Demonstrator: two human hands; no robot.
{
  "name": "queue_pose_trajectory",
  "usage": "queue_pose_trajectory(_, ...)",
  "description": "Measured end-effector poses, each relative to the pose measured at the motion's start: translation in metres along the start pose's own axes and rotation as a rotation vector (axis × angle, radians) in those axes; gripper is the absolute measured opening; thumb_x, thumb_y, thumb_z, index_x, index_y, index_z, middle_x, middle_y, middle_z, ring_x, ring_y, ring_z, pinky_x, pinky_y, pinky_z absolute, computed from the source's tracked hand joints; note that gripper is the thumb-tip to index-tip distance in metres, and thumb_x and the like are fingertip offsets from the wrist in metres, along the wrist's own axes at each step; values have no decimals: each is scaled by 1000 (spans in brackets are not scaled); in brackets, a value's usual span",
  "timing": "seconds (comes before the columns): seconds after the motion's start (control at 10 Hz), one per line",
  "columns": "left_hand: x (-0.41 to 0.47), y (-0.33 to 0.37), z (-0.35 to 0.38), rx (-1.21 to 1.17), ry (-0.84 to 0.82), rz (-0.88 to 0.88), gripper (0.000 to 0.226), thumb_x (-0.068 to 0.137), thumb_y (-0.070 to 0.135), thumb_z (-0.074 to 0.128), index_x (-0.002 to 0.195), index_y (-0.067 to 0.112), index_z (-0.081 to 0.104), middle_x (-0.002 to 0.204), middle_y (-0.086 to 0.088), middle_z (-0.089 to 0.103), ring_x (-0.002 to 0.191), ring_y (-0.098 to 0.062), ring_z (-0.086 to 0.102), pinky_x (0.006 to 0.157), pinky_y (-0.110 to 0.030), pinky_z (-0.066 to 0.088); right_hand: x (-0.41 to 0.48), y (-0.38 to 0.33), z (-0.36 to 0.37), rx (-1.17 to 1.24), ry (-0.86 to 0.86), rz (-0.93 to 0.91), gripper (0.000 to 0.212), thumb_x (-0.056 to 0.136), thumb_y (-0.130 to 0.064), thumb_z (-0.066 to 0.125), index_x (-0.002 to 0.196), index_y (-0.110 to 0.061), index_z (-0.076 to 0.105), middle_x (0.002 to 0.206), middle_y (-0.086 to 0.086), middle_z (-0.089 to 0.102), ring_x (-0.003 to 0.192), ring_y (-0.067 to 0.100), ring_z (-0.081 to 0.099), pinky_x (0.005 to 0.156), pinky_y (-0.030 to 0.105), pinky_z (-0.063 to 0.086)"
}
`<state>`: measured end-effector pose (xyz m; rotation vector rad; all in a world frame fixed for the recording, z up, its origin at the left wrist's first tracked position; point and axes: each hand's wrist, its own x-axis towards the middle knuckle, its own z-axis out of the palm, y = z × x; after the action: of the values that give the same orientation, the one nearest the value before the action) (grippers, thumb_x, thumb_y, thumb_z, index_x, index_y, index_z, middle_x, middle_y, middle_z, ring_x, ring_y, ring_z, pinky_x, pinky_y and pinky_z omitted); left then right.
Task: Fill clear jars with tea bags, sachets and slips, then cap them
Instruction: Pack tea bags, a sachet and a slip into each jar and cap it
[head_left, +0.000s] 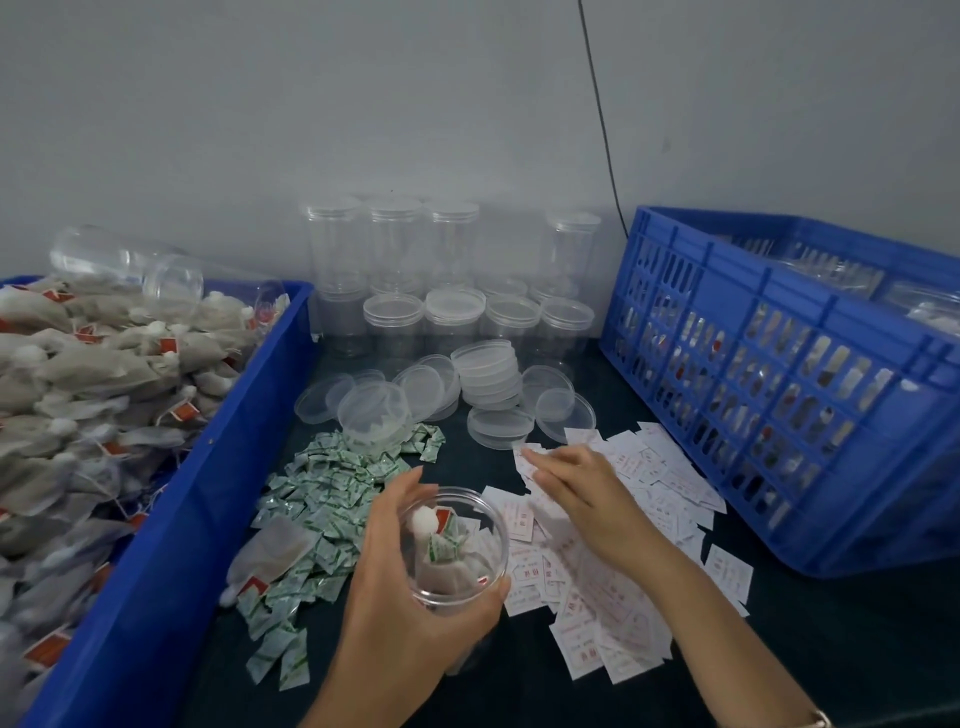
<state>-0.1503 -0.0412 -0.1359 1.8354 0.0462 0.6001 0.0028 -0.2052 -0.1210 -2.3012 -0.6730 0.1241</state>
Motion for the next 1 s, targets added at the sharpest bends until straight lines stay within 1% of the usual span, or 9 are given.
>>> queue_pose_trajectory(0.1, 1, 2, 0, -10, 15, 7, 101, 56, 20, 93, 137, 37, 34, 122, 26, 51, 117, -2, 54, 92, -18, 48, -6, -23, -13, 197, 254, -91, 19, 95, -27, 64, 111, -35, 70, 97, -16, 64, 95, -4, 59, 87, 14, 47)
queue_pose_trajectory(0.2, 1, 4, 5, -17, 38, -17, 98, 57, 19, 92, 136, 37, 36, 121, 28, 50, 117, -1, 53, 94, -20, 48, -13, -57, -21, 431, 279, -178, 11, 83, -26, 80, 82, -35, 73, 82, -13, 73, 82, -2, 67, 74, 8, 48)
queue_pose_trajectory(0.3, 3, 6, 8, -33, 60, -23, 96, 55, 23, 88, 135, 38, 36, 120, 28, 51, 115, 1, 54, 89, -13, 47, -19, -88, -14, 537, 115, -241, 10, 82, -31, 81, 84, -29, 71, 83, -8, 75, 79, 6, 71, 73, 15, 54)
queue_pose_trajectory(0.4, 3, 10, 10, -55, 46, -21, 98, 57, 15, 89, 138, 33, 36, 123, 23, 55, 117, -2, 56, 95, -23, 50, -23, -98, 1, 373, -81, -277, 10, 88, -30, 76, 98, -28, 74, 94, -13, 72, 95, 3, 67, 86, 21, 53)
queue_pose_trajectory(0.6, 5, 22, 16, -68, 44, -23, 114, 51, -5, 90, 142, 27, 29, 115, 20, 56, 104, 13, 56, 76, -3, 46, -32, -95, -12, -188, -169, -277, 77, 80, -79, 55, 142, -35, 42, 128, -17, 48, 116, 1, 48, 100, 32, 46)
queue_pose_trajectory(0.7, 29, 44, 26, -103, 51, -3, 110, 47, 6, 91, 137, 26, 31, 114, 9, 56, 101, 8, 58, 77, -3, 44, -38, -92, -35, -398, -217, -292, 95, 77, -83, 56, 150, -29, 30, 137, -8, 49, 125, 13, 46, 102, 35, 42)
queue_pose_trajectory(0.8, 62, 74, 40, -332, -55, -101, 90, 60, 37, 74, 136, 0, 44, 96, -11, 60, 86, -19, 64, 56, -9, 47, -43, -89, -72, -351, -165, -291, 97, 76, -80, 61, 152, -34, 24, 149, -13, 41, 132, 7, 39, 101, 24, 32)
queue_pose_trajectory(0.9, 78, 110, 66, -498, -38, 24, 79, 80, 45, 71, 138, 3, 38, 99, -12, 60, 73, -4, 64, 64, -11, 48, -44, -88, -117, -301, -113, -257, 87, 75, -78, 65, 146, -45, 27, 145, -19, 43, 129, 3, 42, 102, 23, 34)
queue_pose_trajectory(1.0, 97, 130, 99, -433, -54, 124, 116, 35, 42, 95, 133, 20, 37, 108, 3, 59, 83, 18, 60, 71, -1, 45, -41, -85, -162, -252, -65, -191, 75, 73, -76, 70, 137, -48, 42, 129, -23, 53, 118, 0, 52, 102, 30, 44)
